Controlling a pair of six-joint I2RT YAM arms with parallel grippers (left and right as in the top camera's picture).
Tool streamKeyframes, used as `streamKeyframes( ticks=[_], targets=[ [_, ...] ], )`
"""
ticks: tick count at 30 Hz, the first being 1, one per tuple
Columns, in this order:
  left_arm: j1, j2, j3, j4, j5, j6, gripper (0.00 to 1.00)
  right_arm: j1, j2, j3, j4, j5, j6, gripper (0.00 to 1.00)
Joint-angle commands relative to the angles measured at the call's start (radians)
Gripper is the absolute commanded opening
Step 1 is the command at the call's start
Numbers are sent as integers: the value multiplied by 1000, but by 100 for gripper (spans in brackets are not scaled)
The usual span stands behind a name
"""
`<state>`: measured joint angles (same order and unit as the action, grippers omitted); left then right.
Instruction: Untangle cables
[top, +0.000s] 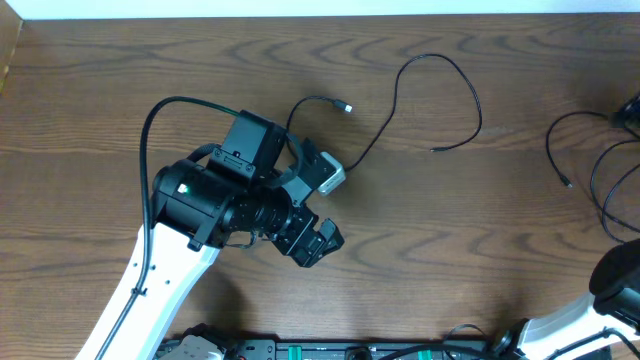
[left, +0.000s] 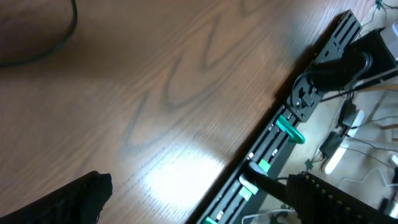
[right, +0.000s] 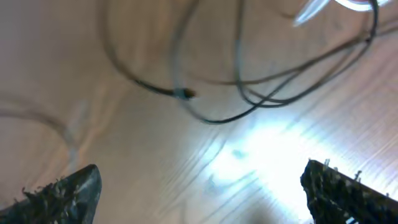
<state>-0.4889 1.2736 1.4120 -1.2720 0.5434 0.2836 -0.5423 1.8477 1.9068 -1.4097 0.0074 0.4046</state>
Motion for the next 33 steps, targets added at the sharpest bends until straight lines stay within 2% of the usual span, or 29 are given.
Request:
streamKeyframes(
  ticks=[1,6,16,28,29,31,32,33],
  targets=[
    [-2,0,-4,-16,-6,-12,95,-8,4,-163,87,143,119,99],
    [-2,0,-4,-12,-6,-12,95,-44,4,-354,296,145,56,99],
    [-2,0,-4,-11,-6,-12,95,-56,4,-532,500,138,50,98],
    [-2,0,-4,-11,-6,-12,96,-54,4,-632,618,108,42,75],
    [-2,0,-4,-11,-6,-12,95,-54,4,-639,626,103,42,72],
    [-2,0,-4,-11,-6,-12,96,-54,4,-653,640,91,42,57],
    [-2,0,-4,-11,-6,-12,95,-54,4,-654,644,90,42,43],
    [-2,0,-4,-11,-6,-12,95,-54,4,-654,647,90,39,11]
  ],
)
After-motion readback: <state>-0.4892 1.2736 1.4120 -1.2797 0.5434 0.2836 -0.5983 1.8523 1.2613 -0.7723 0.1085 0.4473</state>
